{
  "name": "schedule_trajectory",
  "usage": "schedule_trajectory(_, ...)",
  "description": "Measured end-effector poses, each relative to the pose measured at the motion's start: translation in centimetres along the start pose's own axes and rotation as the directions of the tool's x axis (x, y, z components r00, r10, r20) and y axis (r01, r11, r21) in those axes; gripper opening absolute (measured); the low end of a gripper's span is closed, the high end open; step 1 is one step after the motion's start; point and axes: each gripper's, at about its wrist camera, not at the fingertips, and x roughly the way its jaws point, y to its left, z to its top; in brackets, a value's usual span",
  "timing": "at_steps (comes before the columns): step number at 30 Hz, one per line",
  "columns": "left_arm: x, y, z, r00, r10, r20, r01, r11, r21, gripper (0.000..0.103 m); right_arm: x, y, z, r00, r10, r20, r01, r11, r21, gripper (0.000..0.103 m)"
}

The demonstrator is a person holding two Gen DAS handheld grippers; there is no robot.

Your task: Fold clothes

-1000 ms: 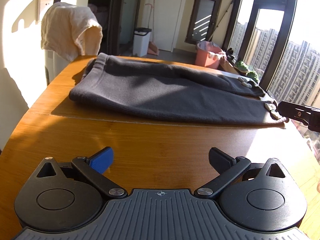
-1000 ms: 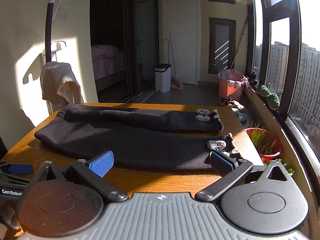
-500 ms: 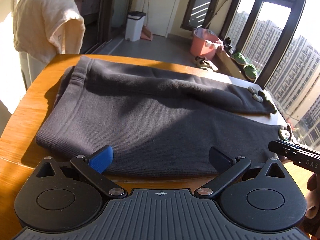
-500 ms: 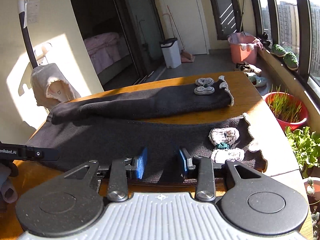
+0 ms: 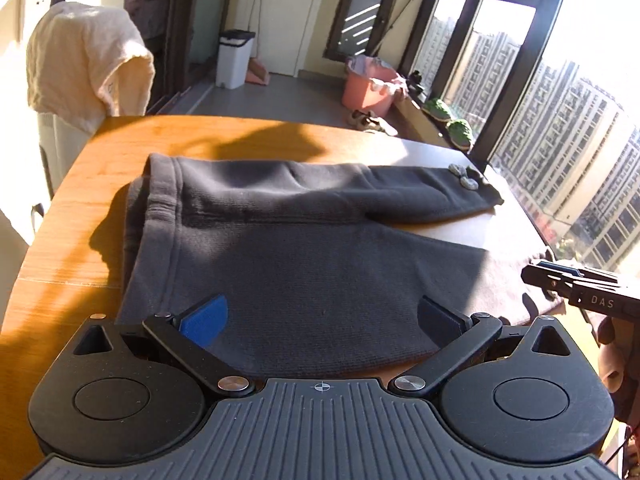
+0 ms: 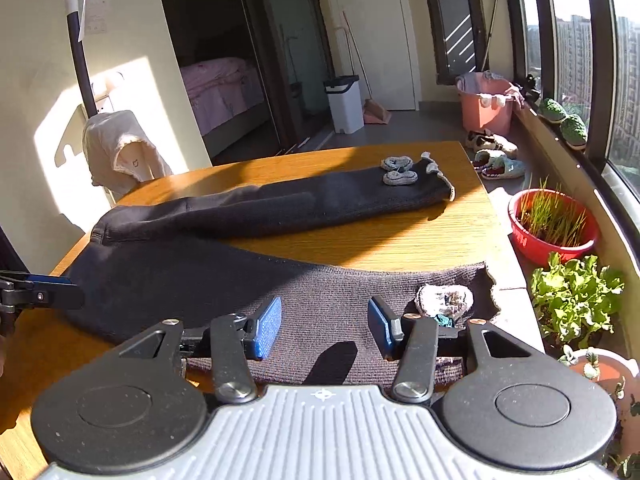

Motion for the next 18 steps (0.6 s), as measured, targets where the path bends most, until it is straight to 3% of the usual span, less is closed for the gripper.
schedule_trajectory(3, 1.8, 3.8, 4.1, 0.995, 0.096, 0.029, -0.093, 0.991, -0.092, 0.103, 2.5, -2.2, 4.1, 0.998, -0.057, 0.028, 0.055, 0.997, 0.059, 0.046)
schedule_trajectory(6, 4.7, 7.1, 6.8, 0.993, 0.111, -0.025, -0.114, 0.979, -0.172, 0.099, 6.3, -4.8, 7.5, 0.994, -0.11, -0.006, 0.11, 0.985, 0.133, 0.047)
schedule_trajectory(9, 6.4, 8.2, 7.3, 0.993, 0.11, -0.043, -0.116, 0.978, -0.176, 0.099, 8.8, -6.7, 9.2, 0.987, -0.161, 0.002, 0.159, 0.976, 0.149, 0.049)
schedule_trajectory(15, 9.6, 8.3, 7.5, 0.982, 0.165, -0.092, -0.176, 0.975, -0.138, 0.099, 12.4, -9.3, 9.1, 0.991, -0.125, -0.054, 0.135, 0.951, 0.278, 0.057)
schedule_trajectory(18, 10.1, 8.2, 7.3, 0.981, 0.179, -0.08, -0.188, 0.973, -0.131, 0.096, 13.5, -8.2, 8.9, 0.986, -0.157, -0.059, 0.167, 0.961, 0.223, 0.061)
